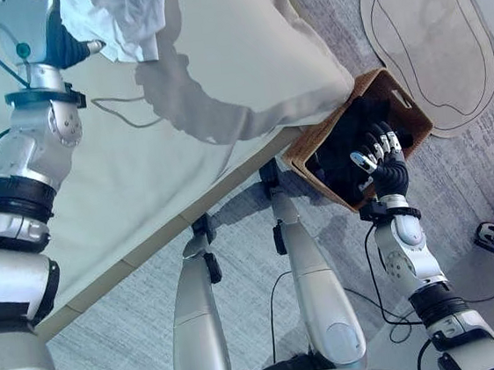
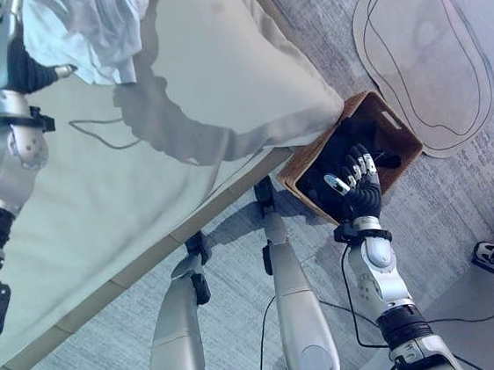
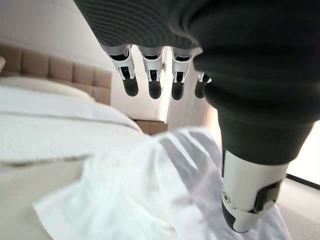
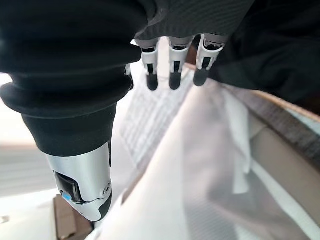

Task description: Pick up clothes into the bucket

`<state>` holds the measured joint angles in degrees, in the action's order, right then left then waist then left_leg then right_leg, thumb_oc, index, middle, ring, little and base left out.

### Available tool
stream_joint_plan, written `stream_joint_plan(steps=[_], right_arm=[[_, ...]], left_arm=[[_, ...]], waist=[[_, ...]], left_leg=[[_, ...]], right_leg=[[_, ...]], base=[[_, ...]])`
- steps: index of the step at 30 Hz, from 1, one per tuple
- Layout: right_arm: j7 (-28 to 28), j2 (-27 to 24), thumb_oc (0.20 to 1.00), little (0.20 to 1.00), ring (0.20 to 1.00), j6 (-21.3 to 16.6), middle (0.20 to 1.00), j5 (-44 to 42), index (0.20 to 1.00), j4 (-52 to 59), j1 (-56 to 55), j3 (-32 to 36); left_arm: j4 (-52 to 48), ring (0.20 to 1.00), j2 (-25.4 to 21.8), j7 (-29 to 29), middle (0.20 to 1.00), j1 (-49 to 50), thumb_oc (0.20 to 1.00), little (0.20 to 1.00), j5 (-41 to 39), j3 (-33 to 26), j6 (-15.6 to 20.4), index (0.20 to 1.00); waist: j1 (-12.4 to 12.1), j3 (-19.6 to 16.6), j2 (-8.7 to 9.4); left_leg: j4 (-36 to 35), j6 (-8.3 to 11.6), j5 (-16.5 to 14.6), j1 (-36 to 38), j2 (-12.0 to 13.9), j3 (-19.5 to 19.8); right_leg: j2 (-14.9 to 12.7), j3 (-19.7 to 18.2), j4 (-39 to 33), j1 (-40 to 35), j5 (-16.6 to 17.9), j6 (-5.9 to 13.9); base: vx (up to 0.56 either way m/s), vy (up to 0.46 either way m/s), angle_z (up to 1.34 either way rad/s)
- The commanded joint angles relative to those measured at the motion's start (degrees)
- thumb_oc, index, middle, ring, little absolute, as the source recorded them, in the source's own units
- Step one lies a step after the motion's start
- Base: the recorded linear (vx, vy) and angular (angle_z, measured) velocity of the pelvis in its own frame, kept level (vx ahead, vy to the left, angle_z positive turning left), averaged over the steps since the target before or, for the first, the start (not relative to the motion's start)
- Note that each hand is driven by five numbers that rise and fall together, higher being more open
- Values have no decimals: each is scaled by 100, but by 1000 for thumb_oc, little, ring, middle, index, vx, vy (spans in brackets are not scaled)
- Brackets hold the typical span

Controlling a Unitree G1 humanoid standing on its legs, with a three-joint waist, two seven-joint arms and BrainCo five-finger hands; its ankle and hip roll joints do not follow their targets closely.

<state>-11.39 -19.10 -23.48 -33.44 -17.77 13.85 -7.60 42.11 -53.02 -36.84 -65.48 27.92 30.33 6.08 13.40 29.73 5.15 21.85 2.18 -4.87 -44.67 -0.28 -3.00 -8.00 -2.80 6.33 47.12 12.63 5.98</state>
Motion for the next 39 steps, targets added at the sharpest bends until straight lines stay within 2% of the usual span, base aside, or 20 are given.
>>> stream_joint_plan(steps=[1,7,10,11,17,18,19,20,22,26,29,30,31,32,33,39], right_arm=[[33,-383,1000,1000,1000,-402,1000,-154,1000,540,-119,211],[55,-409,1000,1000,1000,-434,1000,-56,1000,696,-241,300],[62,-416,1000,1000,1000,-441,1000,-29,1000,736,-259,317],[96,-451,1000,1000,1000,-456,1000,4,1000,793,-280,327],[166,-443,1000,1000,1000,-497,1000,-61,1000,876,-300,378],[182,-447,1000,1000,1000,-499,1000,-91,1000,889,-315,395],[196,-437,1000,1000,1000,-504,1000,-116,1000,911,-317,415],[202,-430,1000,1000,1000,-497,1000,-132,1000,891,-319,407],[239,-434,1000,1000,1000,-470,1000,-211,1000,900,-311,451],[371,-438,1000,1000,1000,-447,1000,-308,1000,950,-357,460],[432,-409,1000,1000,1000,-459,1000,-391,1000,1000,-387,476],[436,-410,1000,1000,1000,-459,1000,-393,1000,1006,-387,483],[439,-414,1000,1000,1000,-452,1000,-391,1000,1017,-387,492],[437,-405,1000,1000,1000,-445,1000,-399,1000,1017,-389,508],[442,-393,1000,1000,1000,-443,1000,-405,1000,1014,-383,508],[460,-368,1000,1000,1000,-414,1000,-416,1000,993,-414,535]], left_arm=[[-89,1000,-473,72,1000,-311,1000,1000,-484,-235,420,1000],[-52,1000,-477,436,1000,-419,1000,1000,-886,-62,759,1000],[37,1000,-450,488,1000,-550,1000,1000,-860,69,741,1000],[289,1000,-443,568,1000,-754,1000,1000,-783,327,719,1000],[908,1000,-400,769,1000,-1303,1000,1000,-682,892,616,1000],[1012,1000,-382,866,1000,-1361,1000,1000,-693,958,602,1000],[1163,1000,-344,927,1000,-1456,1000,1000,-739,1038,598,1000],[1200,1000,-326,943,1000,-1503,1000,1000,-738,1058,581,1000],[1449,1000,-252,1218,1000,-1623,1000,1000,-732,1214,521,1000],[1536,1000,-263,1433,1000,-1792,1000,1000,-587,1497,503,1000],[1655,1000,-246,1460,1000,-1832,1000,1000,-626,1501,493,1000],[1670,915,-246,1465,915,-1851,915,915,-599,1515,469,915],[1704,765,-247,1492,765,-1856,765,765,-578,1530,455,765],[1732,442,-242,1529,442,-1855,442,442,-583,1535,454,442],[1765,200,-242,1538,200,-1865,200,200,-580,1538,443,200],[1752,200,-259,1616,200,-1811,200,200,-531,1491,416,200]], waist=[[82,-55,-159],[144,-55,-200],[177,-74,-207],[235,-94,-205],[296,-144,-182],[289,-185,-210],[327,-152,-178],[311,-192,-215],[340,-202,-236],[372,-231,-249],[389,-266,-280],[396,-275,-287],[395,-286,-294],[396,-293,-301],[398,-291,-305],[397,-322,-324]], left_leg=[[-339,-141,373,-163,-20,-110],[-272,-110,404,-567,-34,-158],[-239,-101,407,-666,-21,-179],[-227,-91,406,-761,-18,-188],[-240,-79,423,-940,34,-243],[-225,-48,231,-896,71,-202],[-200,-87,406,-1003,42,-266],[-189,-52,226,-962,81,-214],[-119,-62,188,-1013,99,-234],[24,-86,129,-1123,101,-206],[163,-111,65,-1231,105,-202],[182,-116,60,-1264,112,-203],[191,-123,53,-1277,116,-200],[185,-124,52,-1287,117,-195],[193,-126,55,-1297,120,-188],[202,-122,56,-1300,129,-212]], right_leg=[[-223,259,335,-152,-403,408],[-224,210,369,289,-339,421],[-238,209,377,392,-322,428],[-241,184,377,504,-286,442],[-257,185,296,675,-199,476],[-209,169,310,643,-342,517],[-246,168,308,744,-189,485],[-203,146,324,719,-332,524],[-178,123,354,785,-345,527],[-151,81,467,890,-391,510],[-124,43,601,1029,-445,494],[-131,38,618,1057,-454,489],[-123,34,617,1067,-459,486],[-120,36,616,1079,-463,489],[-115,34,626,1103,-460,490],[-98,45,665,1123,-479,478]], base=[[-1,17,-3],[-5,14,-1],[0,0,0],[0,0,0],[6,6,-3],[4,5,-7],[83,21,-7],[12,14,-9],[51,19,-8],[0,4,-1],[0,0,0],[0,0,0],[0,0,0],[0,0,0],[0,0,0],[4,-8,-7]])
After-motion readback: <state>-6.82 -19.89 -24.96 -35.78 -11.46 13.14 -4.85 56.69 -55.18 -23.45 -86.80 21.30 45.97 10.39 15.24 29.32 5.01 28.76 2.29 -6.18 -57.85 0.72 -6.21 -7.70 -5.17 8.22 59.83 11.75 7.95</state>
